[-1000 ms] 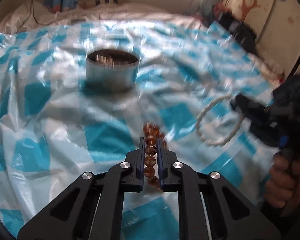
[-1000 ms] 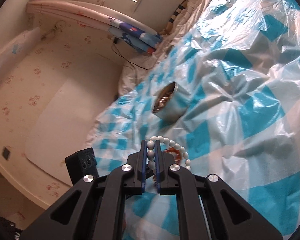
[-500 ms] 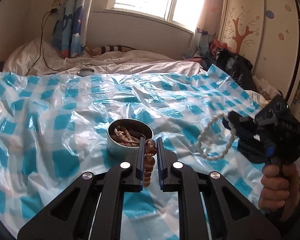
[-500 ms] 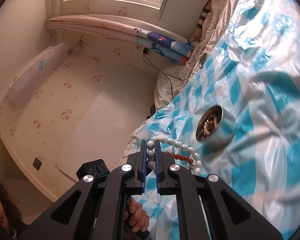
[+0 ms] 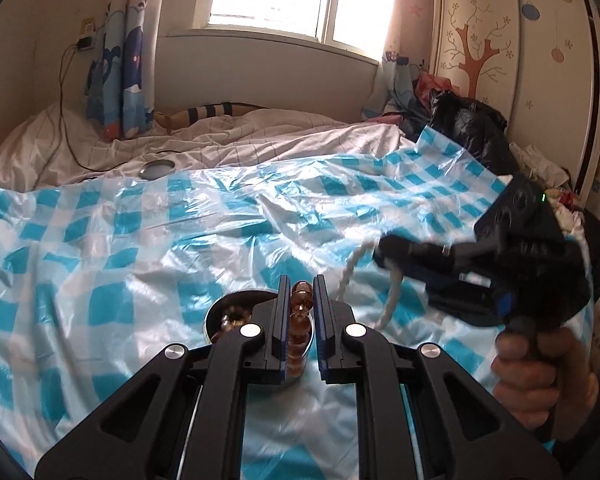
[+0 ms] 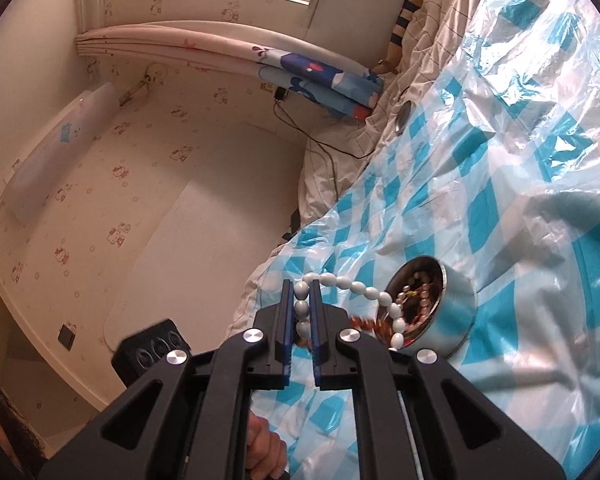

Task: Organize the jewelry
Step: 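Grasp the amber bead bracelet with the left gripper while the right gripper carries the white bracelet to the tin, then open both grippers over the steel tin to drop both bracelets in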

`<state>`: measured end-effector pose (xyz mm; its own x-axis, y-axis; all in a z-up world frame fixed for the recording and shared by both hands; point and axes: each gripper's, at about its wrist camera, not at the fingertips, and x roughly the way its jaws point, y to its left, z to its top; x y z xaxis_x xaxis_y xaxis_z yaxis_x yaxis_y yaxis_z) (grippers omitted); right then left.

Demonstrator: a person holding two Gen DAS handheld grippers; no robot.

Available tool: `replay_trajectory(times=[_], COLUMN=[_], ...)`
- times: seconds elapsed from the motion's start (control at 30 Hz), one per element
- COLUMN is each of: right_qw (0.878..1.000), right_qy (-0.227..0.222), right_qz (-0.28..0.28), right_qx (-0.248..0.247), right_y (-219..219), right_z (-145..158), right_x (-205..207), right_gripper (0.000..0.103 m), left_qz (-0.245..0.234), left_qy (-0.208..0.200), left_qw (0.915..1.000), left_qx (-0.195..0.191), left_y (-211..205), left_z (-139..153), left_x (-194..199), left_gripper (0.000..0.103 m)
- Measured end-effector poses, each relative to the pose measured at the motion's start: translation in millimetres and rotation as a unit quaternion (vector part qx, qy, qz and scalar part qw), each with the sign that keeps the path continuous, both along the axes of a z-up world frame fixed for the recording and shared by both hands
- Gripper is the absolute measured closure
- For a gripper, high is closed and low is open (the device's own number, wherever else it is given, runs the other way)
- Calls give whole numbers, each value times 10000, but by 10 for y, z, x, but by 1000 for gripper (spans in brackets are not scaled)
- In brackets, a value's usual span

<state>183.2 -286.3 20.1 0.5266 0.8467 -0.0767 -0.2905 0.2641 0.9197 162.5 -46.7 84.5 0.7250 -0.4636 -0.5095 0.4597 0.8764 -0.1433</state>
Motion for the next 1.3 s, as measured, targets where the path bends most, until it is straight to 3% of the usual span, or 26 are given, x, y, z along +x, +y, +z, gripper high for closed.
replay_trajectory(times=[0.3,0.43,0.57,0.6,0.67,0.73,0.87,1.07,1.13,1.17,1.3], right_qw=[10000,9998,9929,9883,9844,9797,9573,9232,9139,9148,9370], right_qy=[59,122,266,390,649,806,813,469,334,351,347], right_qz=[-1,-12,-195,-198,-32,228,850,995,977,969,757], right_qx=[-35,-184,-1141,-1463,-1633,-1824,-2640,-3683,-3926,-3904,-3393], right_y=[21,21,45,76,150,245,524,849,903,888,672], right_z=[-53,-55,-24,-47,-142,-214,-297,-416,-443,-448,-298], right_x=[170,190,202,209,239,263,238,185,161,159,164], right_gripper=[94,94,91,78,61,61,60,60,71,92,95], left_qz=[-70,81,300,375,456,547,646,683,685,700,840], left_qy=[487,644,1183,1357,1440,1429,1384,1342,1338,1340,1396], left_qw=[9960,9956,9920,9897,9883,9881,9878,9873,9871,9868,9840], left_qx=[-748,-682,-322,-242,-232,-167,-295,-512,-558,-583,-726], left_y=[98,93,67,78,126,160,250,339,363,380,514], left_z=[-105,-208,-467,-545,-589,-570,-484,-351,-321,-310,-293], left_x=[346,455,639,685,709,706,681,614,595,586,550], left_gripper=[93,93,93,93,91,89,68,61,56,54,47])
